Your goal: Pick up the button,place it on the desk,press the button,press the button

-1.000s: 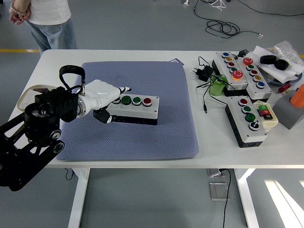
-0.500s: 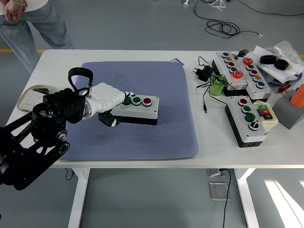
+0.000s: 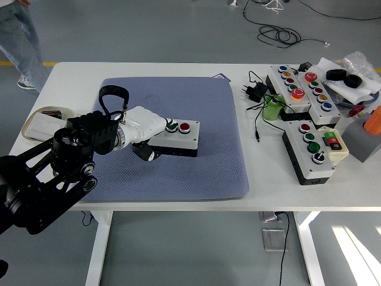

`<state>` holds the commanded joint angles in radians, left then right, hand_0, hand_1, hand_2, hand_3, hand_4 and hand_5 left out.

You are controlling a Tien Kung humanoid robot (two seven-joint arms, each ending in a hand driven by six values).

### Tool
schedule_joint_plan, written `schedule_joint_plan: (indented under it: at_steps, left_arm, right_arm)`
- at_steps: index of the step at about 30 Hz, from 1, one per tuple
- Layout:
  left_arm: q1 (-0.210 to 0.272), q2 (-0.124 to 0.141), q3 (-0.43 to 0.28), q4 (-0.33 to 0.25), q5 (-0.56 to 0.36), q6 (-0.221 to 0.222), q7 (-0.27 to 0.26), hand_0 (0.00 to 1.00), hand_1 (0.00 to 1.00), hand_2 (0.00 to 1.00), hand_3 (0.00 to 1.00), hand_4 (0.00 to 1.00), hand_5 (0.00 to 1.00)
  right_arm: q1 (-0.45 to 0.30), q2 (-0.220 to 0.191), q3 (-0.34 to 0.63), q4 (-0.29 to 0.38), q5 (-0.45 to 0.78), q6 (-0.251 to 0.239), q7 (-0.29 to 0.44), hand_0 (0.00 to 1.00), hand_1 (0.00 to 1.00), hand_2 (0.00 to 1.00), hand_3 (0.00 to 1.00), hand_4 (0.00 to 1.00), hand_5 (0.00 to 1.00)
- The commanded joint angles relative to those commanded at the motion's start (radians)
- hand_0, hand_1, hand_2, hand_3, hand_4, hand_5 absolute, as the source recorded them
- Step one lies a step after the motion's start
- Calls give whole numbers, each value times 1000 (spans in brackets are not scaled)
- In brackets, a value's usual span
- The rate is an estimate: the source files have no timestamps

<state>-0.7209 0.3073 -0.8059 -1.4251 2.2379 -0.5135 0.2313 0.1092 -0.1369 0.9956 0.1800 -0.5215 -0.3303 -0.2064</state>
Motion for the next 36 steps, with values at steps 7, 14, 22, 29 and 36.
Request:
schedule_joint_plan:
  at_steps: [7, 14, 22, 29, 36]
  left_arm:
    - [-5, -12, -3, 54, 0, 8, 0, 7, 105, 127, 943, 662, 216]
    - [-8, -14, -2, 71, -1, 3, 1, 9, 106, 127, 943, 656, 225]
    - [-7, -5, 8, 73, -5, -37, 4, 12, 110, 128, 927, 646, 221]
    - [-5, -4, 1, 75, -17, -47, 0, 13, 113, 130, 924, 643, 220]
    - [-4, -15, -35, 39, -44, 38, -11, 13, 114, 131, 934, 641, 221]
  right_arm:
    - [0, -1, 4, 0, -2, -1, 1, 787, 797, 817, 751, 412, 479]
    - [1, -1, 5, 0, -6, -2, 0, 787, 797, 817, 751, 412, 479]
    - [1, -1, 5, 0, -3, -2, 0, 787, 797, 817, 751, 412, 479]
    - [0, -1, 5, 0, -4, -2, 0, 787, 797, 817, 751, 412, 479]
    - [-2, -1, 1, 0, -2, -2, -1, 787, 797, 817, 751, 412, 479]
